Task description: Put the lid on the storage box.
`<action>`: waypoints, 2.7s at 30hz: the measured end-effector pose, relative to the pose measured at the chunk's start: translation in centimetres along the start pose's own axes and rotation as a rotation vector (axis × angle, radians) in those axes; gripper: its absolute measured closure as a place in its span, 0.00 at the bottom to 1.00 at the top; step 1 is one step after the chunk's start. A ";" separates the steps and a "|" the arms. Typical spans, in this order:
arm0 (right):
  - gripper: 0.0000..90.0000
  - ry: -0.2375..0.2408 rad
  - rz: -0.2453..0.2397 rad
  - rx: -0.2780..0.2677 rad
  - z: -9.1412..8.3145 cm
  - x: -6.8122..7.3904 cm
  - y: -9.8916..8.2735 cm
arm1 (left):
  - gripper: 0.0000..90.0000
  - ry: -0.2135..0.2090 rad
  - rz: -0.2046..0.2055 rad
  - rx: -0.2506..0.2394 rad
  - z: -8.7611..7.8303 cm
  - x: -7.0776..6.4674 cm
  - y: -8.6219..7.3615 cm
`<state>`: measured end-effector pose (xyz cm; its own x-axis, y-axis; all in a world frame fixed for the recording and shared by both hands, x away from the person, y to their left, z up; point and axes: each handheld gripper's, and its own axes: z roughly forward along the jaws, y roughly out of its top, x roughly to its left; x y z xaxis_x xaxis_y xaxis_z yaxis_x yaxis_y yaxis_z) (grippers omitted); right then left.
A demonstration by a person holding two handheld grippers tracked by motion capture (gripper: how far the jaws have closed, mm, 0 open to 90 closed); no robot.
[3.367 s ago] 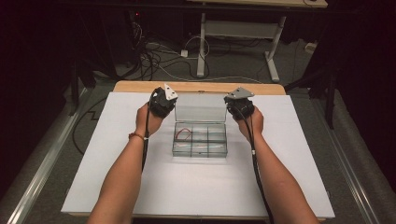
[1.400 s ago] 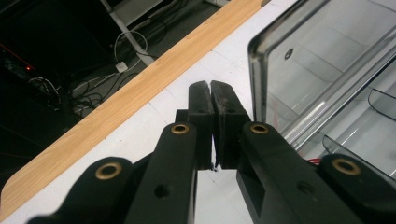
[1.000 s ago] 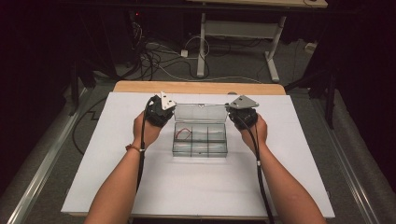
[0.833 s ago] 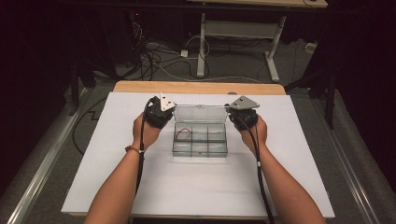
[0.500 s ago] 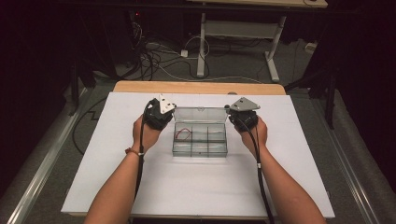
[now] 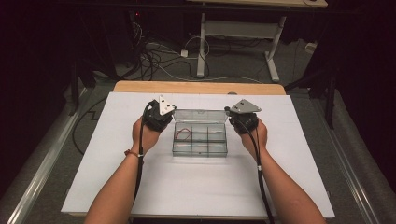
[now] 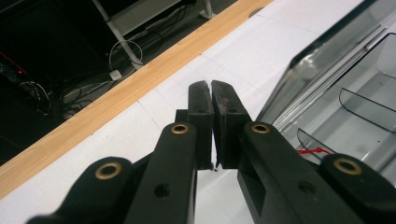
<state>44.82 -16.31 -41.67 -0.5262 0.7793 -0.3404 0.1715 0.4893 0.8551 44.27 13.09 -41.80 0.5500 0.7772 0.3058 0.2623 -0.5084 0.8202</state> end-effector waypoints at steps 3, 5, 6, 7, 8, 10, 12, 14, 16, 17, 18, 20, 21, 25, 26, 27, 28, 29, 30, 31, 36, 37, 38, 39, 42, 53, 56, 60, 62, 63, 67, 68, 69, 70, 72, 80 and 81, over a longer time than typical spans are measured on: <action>1.00 0.000 0.003 0.000 -0.1 0.0 -0.1 | 0.94 0.002 0.004 0.003 -0.1 -0.1 0.0; 1.00 -0.004 0.003 0.002 -0.1 0.2 -0.1 | 0.94 0.002 0.010 0.010 -0.1 -0.1 0.0; 1.00 -0.005 0.002 0.002 -0.1 0.2 -0.1 | 0.94 0.003 0.016 0.014 -0.1 -0.1 0.0; 1.00 -0.002 0.002 0.002 -0.1 0.2 -0.1 | 0.94 0.003 0.018 0.017 -0.1 -0.2 0.0; 1.00 0.001 0.005 0.002 -0.2 0.2 -0.1 | 0.94 0.002 0.018 0.017 -0.2 -0.2 -0.1; 1.00 0.004 0.007 0.001 -0.2 0.2 -0.1 | 0.94 0.000 0.018 0.016 -0.2 -0.2 -0.1; 1.00 0.003 0.004 0.002 -0.2 0.2 -0.2 | 0.94 -0.003 0.018 0.015 -0.2 -0.3 -0.2; 1.00 0.015 -0.001 0.000 -0.2 0.2 -0.1 | 0.93 -0.006 0.027 0.014 -0.3 -0.5 -0.2; 1.00 -0.008 -0.018 0.006 -0.3 0.5 -0.1 | 0.93 0.019 0.038 0.016 -0.3 -0.7 -0.1; 1.00 -0.017 -0.019 0.003 -0.3 0.7 -0.1 | 0.94 0.019 0.034 0.016 -0.3 -0.7 -0.2; 1.00 -0.023 -0.021 0.000 -0.3 0.7 -0.1 | 0.94 0.013 0.031 0.014 -0.3 -0.7 -0.2; 1.00 -0.005 -0.008 0.001 -0.4 0.6 -0.3 | 0.93 0.003 0.022 0.006 -0.3 -0.7 -0.4; 1.00 -0.005 -0.010 -0.001 -0.4 0.7 -0.4 | 0.94 0.004 0.022 0.006 -0.3 -0.7 -0.4; 1.00 -0.006 -0.012 -0.003 -0.5 0.8 -0.6 | 0.94 -0.002 0.021 0.005 -0.3 -0.8 -0.6; 1.00 -0.006 -0.011 -0.004 -0.5 0.8 -0.6 | 0.94 -0.004 0.020 0.005 -0.4 -0.8 -0.6; 1.00 -0.003 -0.007 -0.004 -0.5 0.8 -0.7 | 0.94 -0.005 0.020 0.005 -0.4 -0.8 -0.7; 1.00 -0.003 -0.006 -0.005 -0.5 0.9 -0.7 | 0.94 -0.003 0.020 0.005 -0.4 -0.9 -0.7; 1.00 -0.004 -0.006 -0.005 -0.5 0.9 -0.7 | 0.94 -0.003 0.019 0.005 -0.4 -0.9 -0.7; 1.00 -0.004 -0.008 -0.005 -0.5 0.9 -0.7 | 0.94 -0.005 0.019 0.005 -0.4 -0.9 -0.7; 1.00 -0.002 -0.009 -0.005 -0.6 0.9 -0.7 | 0.94 -0.005 0.018 0.005 -0.4 -0.9 -0.7; 1.00 0.002 -0.011 -0.003 -0.7 1.0 -0.9 | 0.94 -0.006 0.021 0.006 -0.5 -1.0 -0.9; 1.00 0.002 -0.010 -0.004 -0.7 1.0 -0.9 | 0.94 -0.004 0.023 0.007 -0.5 -1.1 -0.9; 1.00 0.002 -0.007 -0.003 -0.7 1.0 -0.9 | 0.94 -0.004 0.024 0.007 -0.5 -1.1 -0.9; 1.00 0.002 -0.011 -0.002 -0.7 1.0 -0.9 | 0.94 -0.005 0.023 0.007 -0.5 -1.1 -1.0; 1.00 0.004 -0.010 -0.002 -0.7 1.1 -1.0 | 0.94 -0.005 0.021 0.007 -0.5 -1.2 -1.0; 1.00 0.003 -0.006 -0.009 -0.9 1.3 -1.4 | 0.94 -0.007 0.015 0.000 -0.6 -1.5 -1.4; 1.00 0.002 -0.010 -0.009 -0.9 1.4 -1.5 | 0.94 0.000 0.012 -0.004 -0.7 -1.6 -1.6; 1.00 0.002 -0.011 -0.007 -1.0 1.5 -1.6 | 0.94 -0.002 0.006 -0.007 -0.7 -1.7 -1.7; 1.00 -0.001 -0.009 -0.007 -1.1 1.6 -1.7 | 0.94 -0.001 0.006 -0.008 -0.7 -1.7 -1.7; 1.00 -0.004 -0.012 -0.007 -1.1 1.7 -1.7 | 0.94 -0.001 0.006 -0.007 -0.7 -1.7 -1.7; 1.00 -0.004 -0.009 -0.009 -1.1 1.7 -1.8 | 0.94 0.006 0.008 -0.009 -0.7 -1.9 -1.8; 1.00 -0.005 -0.008 -0.009 -1.1 1.8 -1.8 | 0.94 0.007 0.007 -0.009 -0.7 -1.9 -1.9; 1.00 -0.006 -0.009 -0.010 -1.1 1.8 -1.8 | 0.94 0.006 0.006 -0.009 -0.8 -1.9 -1.9; 1.00 -0.007 -0.008 -0.010 -1.2 1.8 -1.8 | 0.94 0.007 0.003 -0.012 -0.8 -2.0 -2.0; 1.00 -0.011 -0.018 -0.014 -1.2 1.8 -1.9 | 0.94 0.013 0.000 -0.017 -0.8 -2.1 -2.1; 1.00 -0.019 -0.022 -0.019 -1.4 2.1 -2.1 | 0.94 0.027 -0.005 -0.030 -0.9 -2.4 -2.4; 1.00 -0.018 -0.026 -0.020 -1.4 2.1 -2.1 | 0.94 0.028 -0.005 -0.032 -0.9 -2.5 -2.5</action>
<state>42.16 -16.27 -43.65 -0.5150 0.7736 -0.3692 0.1409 0.5013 0.8537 41.57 12.78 -44.16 0.5259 0.7901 0.3148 0.2397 -0.4928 0.8365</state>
